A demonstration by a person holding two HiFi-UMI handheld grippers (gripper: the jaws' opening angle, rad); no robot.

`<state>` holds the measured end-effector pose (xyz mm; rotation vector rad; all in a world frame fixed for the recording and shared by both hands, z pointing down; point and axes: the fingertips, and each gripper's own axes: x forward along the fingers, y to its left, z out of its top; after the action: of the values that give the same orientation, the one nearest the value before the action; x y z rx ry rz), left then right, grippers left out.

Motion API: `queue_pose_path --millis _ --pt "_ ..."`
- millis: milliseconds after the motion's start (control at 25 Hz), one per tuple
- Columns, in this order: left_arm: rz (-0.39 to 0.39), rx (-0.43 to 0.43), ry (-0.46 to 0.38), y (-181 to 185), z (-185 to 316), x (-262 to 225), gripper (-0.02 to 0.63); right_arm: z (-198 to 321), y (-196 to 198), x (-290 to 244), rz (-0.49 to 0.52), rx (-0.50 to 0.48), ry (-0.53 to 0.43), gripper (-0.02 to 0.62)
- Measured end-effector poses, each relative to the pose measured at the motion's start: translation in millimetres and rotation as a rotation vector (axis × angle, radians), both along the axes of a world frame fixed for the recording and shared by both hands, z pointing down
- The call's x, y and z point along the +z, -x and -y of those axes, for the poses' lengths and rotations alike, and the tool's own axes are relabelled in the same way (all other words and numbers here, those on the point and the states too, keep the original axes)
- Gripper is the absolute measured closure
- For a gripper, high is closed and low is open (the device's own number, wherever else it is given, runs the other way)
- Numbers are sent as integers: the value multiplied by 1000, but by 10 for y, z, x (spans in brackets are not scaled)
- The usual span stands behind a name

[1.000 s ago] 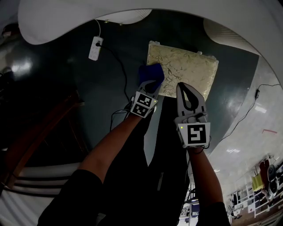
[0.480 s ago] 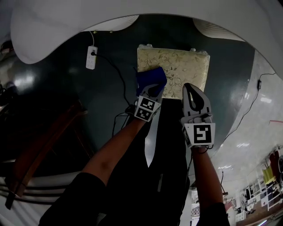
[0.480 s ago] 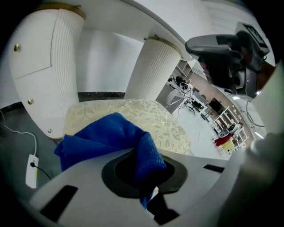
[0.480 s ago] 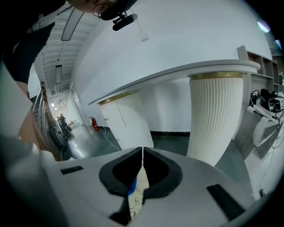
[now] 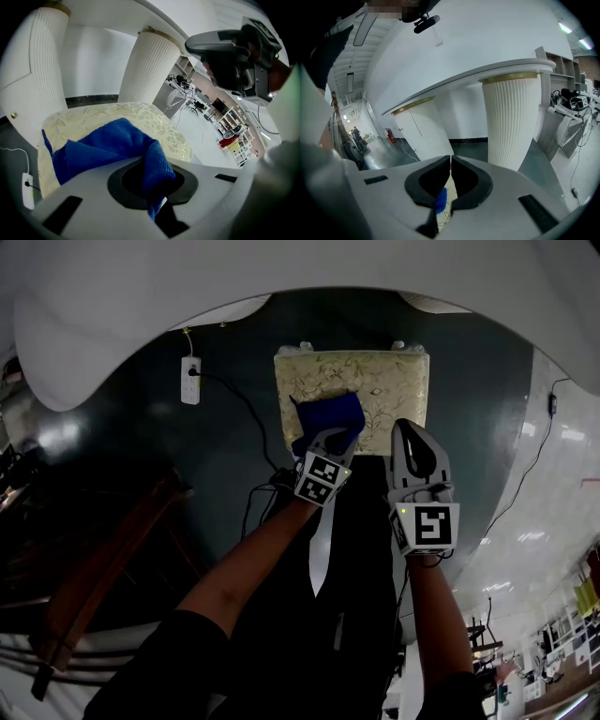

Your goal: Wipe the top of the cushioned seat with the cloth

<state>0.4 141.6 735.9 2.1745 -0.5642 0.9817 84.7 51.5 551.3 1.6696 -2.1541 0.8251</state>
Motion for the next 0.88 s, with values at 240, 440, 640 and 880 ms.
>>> queue_pose_path --millis 240,440,640,880 --pt "-9 36 5 -198 -79 2 566 -26 -169 34 18 32 1 557" --pt "-21 48 9 -422 -73 -40 566 -48 -356 -4 -5 42 8 557" --pt "-26 28 1 -567 -89 -52 566 -103 -541 -15 6 91 -8 557" --pt "-50 40 16 -778 -177 -33 566 -238 -710 49 -9 121 12 557"
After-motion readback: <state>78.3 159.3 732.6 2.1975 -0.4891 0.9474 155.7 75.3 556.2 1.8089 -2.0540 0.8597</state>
